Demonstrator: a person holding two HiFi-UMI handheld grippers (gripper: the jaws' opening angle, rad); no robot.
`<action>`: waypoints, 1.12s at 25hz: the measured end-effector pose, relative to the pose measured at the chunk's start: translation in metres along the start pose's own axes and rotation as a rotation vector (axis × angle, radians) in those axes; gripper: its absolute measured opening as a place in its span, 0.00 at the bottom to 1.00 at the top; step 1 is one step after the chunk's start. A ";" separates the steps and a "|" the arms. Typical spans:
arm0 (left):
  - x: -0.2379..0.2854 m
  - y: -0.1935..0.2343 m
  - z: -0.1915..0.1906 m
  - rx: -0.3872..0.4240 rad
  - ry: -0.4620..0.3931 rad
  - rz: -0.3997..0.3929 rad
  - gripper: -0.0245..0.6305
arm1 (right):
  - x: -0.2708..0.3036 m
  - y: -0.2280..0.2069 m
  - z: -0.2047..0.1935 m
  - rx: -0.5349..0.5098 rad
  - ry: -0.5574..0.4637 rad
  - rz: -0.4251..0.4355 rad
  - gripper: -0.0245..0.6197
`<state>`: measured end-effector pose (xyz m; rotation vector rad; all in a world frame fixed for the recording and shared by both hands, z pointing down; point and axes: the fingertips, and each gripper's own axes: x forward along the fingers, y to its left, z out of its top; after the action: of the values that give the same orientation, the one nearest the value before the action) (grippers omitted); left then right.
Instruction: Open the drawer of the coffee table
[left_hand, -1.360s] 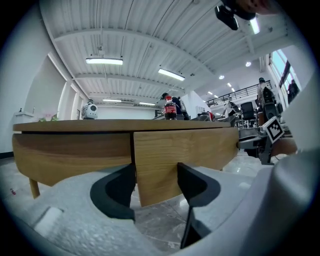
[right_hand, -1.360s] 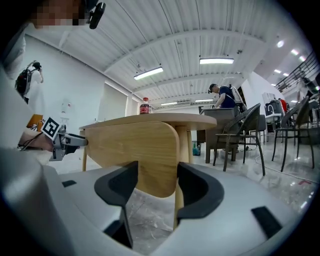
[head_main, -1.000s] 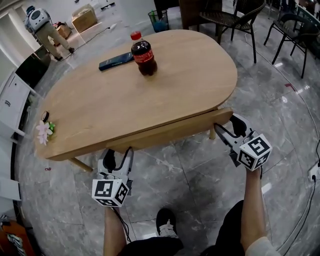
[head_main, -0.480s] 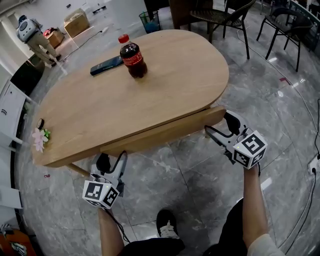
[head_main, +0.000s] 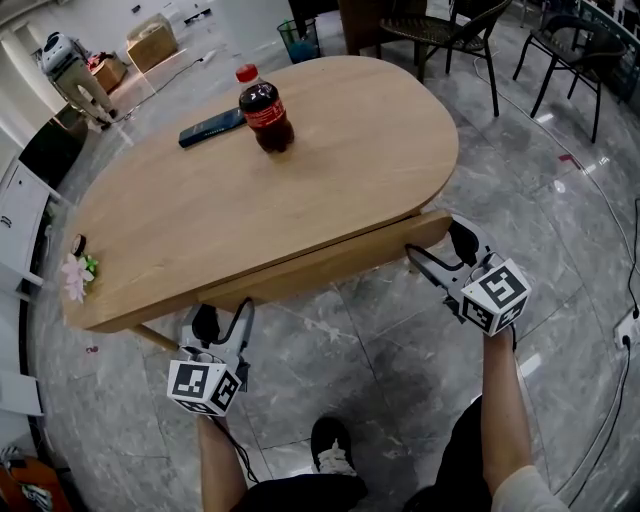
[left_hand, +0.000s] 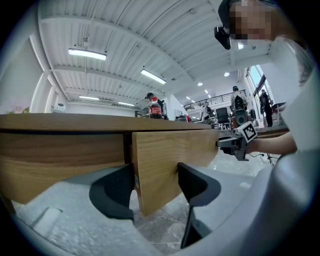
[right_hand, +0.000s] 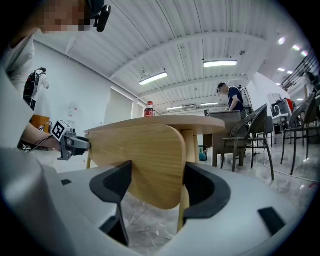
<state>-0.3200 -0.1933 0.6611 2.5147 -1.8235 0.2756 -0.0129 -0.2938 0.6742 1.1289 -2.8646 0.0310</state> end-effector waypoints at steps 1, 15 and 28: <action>0.000 0.000 0.000 -0.002 0.000 0.002 0.45 | 0.000 0.000 0.000 -0.002 0.000 0.000 0.56; -0.010 -0.005 -0.002 -0.018 0.022 0.010 0.45 | -0.011 0.006 -0.002 -0.021 0.017 0.008 0.55; -0.033 -0.023 -0.005 -0.032 0.036 0.014 0.45 | -0.036 0.021 -0.006 -0.012 0.032 0.012 0.54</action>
<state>-0.3088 -0.1542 0.6633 2.4609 -1.8179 0.2871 -0.0002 -0.2537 0.6775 1.0995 -2.8390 0.0318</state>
